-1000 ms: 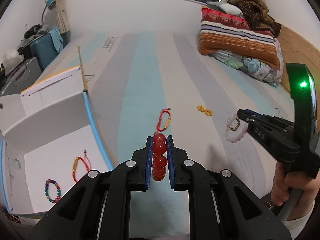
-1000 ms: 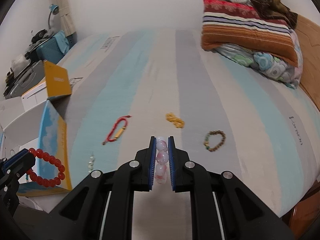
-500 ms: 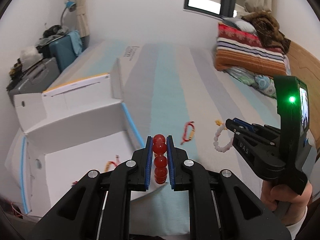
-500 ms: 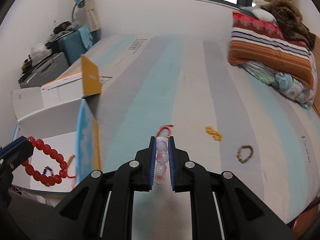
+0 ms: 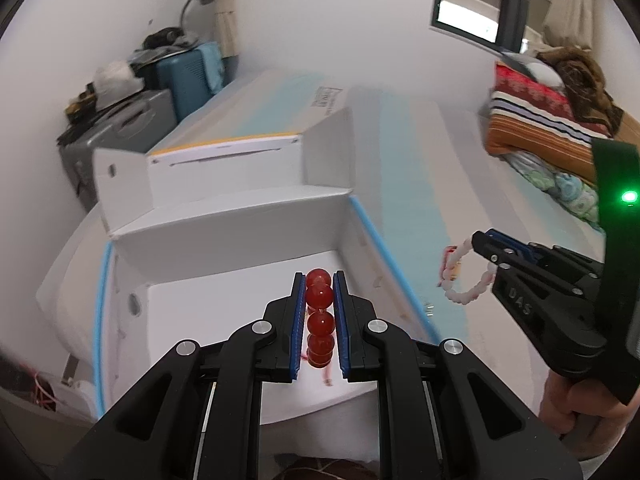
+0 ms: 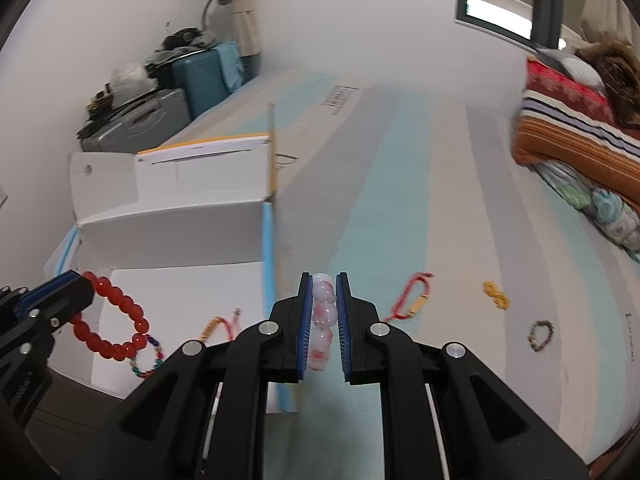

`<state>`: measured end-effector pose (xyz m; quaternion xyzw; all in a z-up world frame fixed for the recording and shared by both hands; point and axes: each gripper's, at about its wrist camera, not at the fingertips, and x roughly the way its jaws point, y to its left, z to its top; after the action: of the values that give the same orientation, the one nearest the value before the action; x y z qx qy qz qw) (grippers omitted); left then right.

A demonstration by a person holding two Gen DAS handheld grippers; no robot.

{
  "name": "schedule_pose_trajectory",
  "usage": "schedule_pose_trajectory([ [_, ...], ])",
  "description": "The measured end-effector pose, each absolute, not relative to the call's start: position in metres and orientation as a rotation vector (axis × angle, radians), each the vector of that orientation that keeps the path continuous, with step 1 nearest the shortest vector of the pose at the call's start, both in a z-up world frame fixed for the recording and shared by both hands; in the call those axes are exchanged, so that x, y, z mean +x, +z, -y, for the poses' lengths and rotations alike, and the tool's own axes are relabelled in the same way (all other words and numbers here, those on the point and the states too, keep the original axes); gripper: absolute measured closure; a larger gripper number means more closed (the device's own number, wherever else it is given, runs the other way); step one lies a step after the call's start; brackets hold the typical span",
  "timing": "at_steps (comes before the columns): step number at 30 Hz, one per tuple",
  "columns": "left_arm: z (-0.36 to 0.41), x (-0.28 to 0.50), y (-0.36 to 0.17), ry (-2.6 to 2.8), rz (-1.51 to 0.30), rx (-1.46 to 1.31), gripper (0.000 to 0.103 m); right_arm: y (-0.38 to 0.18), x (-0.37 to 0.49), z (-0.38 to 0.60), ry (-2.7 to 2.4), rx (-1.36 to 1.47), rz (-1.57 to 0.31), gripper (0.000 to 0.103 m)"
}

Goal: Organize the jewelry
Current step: 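Carry the red and pink-white bracelets in both tools toward the white box, then open the left tool dropping the red bracelet while the right tool releases the pink-white bracelet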

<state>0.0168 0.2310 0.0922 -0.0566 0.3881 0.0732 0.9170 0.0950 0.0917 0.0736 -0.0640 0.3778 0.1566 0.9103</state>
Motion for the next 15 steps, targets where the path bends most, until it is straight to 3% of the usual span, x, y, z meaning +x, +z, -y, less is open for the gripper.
schedule_pose_trajectory([
  [15, -0.304, 0.001, 0.058, 0.269, -0.854, -0.181, 0.090, 0.055, 0.081, -0.171, 0.432, -0.200, -0.794, 0.092],
])
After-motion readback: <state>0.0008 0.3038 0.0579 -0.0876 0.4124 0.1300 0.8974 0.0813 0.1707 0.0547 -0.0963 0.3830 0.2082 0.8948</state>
